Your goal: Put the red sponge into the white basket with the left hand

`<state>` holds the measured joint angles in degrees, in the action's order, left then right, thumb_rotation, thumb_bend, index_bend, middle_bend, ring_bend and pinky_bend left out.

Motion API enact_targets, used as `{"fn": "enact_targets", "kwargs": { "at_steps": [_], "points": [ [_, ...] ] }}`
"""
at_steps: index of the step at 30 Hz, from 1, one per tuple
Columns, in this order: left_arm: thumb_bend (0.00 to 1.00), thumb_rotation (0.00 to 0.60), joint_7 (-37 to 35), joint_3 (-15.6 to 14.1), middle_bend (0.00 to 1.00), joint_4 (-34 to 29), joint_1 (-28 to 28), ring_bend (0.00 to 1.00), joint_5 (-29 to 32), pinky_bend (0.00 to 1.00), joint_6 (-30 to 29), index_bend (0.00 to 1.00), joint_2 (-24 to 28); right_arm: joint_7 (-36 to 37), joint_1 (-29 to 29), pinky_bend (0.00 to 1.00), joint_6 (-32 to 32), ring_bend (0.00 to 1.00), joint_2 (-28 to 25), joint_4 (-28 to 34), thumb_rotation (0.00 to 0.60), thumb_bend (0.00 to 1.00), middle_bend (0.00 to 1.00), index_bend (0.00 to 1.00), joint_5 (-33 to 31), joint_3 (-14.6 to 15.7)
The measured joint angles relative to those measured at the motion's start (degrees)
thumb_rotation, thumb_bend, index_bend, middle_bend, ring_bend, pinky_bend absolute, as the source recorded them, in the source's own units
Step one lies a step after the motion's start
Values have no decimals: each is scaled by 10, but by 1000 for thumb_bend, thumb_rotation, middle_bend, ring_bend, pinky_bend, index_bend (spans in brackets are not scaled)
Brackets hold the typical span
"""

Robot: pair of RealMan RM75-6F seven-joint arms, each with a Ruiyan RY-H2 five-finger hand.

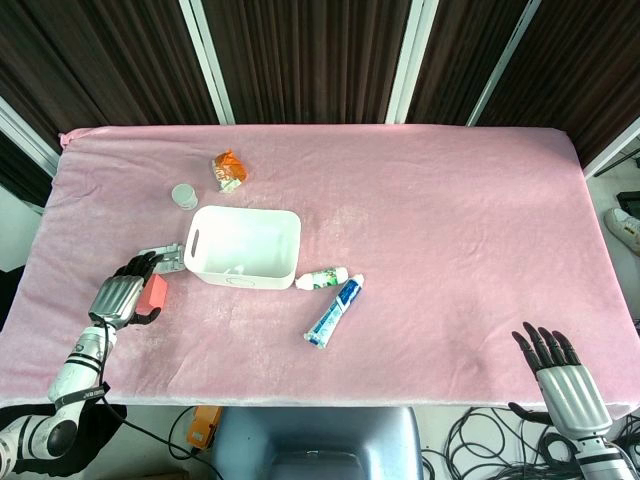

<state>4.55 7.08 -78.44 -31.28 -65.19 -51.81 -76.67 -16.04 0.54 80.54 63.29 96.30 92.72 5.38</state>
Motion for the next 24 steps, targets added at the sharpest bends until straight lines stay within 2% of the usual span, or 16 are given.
{"fn": "enact_targets", "kwargs": {
  "at_steps": [4, 7, 8, 11, 16, 24],
  "points": [
    [320, 600, 3, 2, 14, 13, -6, 2, 10, 171, 11, 44, -7, 1, 1, 194, -2, 0, -1, 0, 600, 49, 0, 0, 0, 1],
    [353, 600, 4, 5, 114, 26, -10, 83, 17, 213, 18, 182, -15, 2, 1, 194, -2, 0, -2, 1, 600, 49, 0, 0, 0, 1],
    [382, 600, 4, 5, 164, 29, -11, 140, 18, 252, 18, 247, -18, 3, 1, 194, -2, 0, -3, 1, 600, 49, 0, 0, 2, 1],
    [416, 600, 4, 6, 233, 41, -13, 230, 23, 355, 20, 362, -24, 6, 1, 194, -1, 0, -4, 0, 600, 50, 0, 0, 4, 2],
    [436, 600, 1, 6, 267, 54, -14, 299, 35, 466, 35, 433, -30, 6, 2, 194, -5, 0, -5, 1, 600, 50, 0, 0, 3, 3],
    [459, 600, -16, 7, 281, 69, -13, 372, 33, 589, 39, 456, -35, 4, 5, 194, -11, 0, -6, 3, 600, 50, 0, 0, 0, 3]
  ]
}}
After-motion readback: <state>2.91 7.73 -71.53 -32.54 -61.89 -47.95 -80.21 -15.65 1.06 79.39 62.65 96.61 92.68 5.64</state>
